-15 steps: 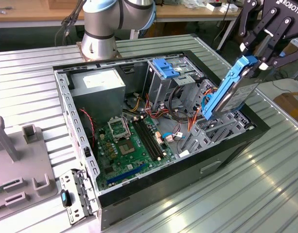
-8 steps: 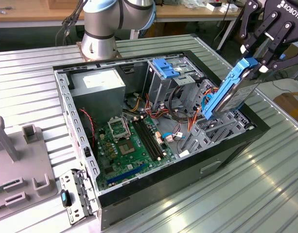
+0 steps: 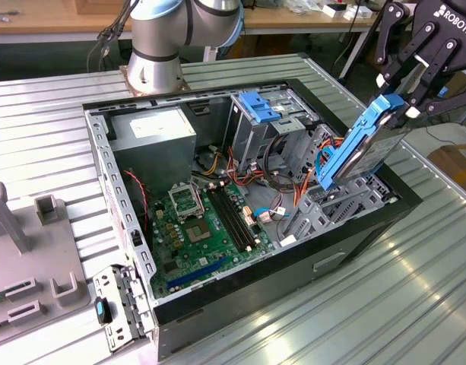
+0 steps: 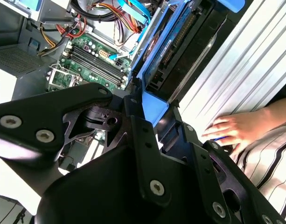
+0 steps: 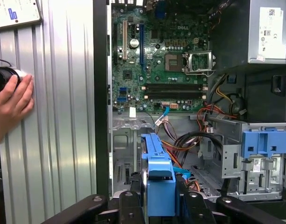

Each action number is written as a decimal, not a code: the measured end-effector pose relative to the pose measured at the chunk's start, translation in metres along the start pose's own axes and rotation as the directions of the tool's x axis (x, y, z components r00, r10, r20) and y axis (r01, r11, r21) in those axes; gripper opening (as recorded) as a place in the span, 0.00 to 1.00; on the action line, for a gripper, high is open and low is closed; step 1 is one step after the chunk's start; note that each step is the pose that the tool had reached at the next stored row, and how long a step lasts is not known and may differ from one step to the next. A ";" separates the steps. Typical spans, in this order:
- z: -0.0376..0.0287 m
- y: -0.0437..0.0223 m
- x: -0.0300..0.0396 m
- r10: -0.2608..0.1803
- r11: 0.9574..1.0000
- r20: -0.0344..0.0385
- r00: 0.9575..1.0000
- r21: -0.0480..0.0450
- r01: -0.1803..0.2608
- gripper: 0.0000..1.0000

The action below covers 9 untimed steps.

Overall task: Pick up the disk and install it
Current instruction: 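Insert the disk into the insertion slot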

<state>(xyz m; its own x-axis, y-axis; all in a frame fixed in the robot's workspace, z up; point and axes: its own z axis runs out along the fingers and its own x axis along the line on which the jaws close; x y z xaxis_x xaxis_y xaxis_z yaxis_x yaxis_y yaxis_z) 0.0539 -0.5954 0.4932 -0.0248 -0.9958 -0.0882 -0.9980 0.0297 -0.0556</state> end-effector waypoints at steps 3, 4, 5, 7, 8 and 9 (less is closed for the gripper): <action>0.0026 0.0003 0.0004 0.000 1.000 0.000 1.000 0.000 0.000 0.37; 0.0026 0.0003 0.0003 0.000 1.000 0.000 1.000 0.000 0.000 0.37; 0.0034 0.0003 0.0004 0.000 1.000 0.000 1.000 0.000 0.000 0.37; 0.0044 0.0004 0.0004 0.000 1.000 0.000 1.000 0.000 0.000 0.37; 0.0044 0.0004 0.0004 0.000 1.000 0.000 1.000 0.000 0.000 0.37; 0.0044 0.0004 0.0004 0.000 1.000 0.000 1.000 0.000 0.000 0.37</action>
<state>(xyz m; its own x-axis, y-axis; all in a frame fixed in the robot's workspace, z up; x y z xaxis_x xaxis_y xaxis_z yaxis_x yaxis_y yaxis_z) 0.0537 -0.5955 0.4888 -0.0248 -0.9958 -0.0883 -0.9980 0.0298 -0.0557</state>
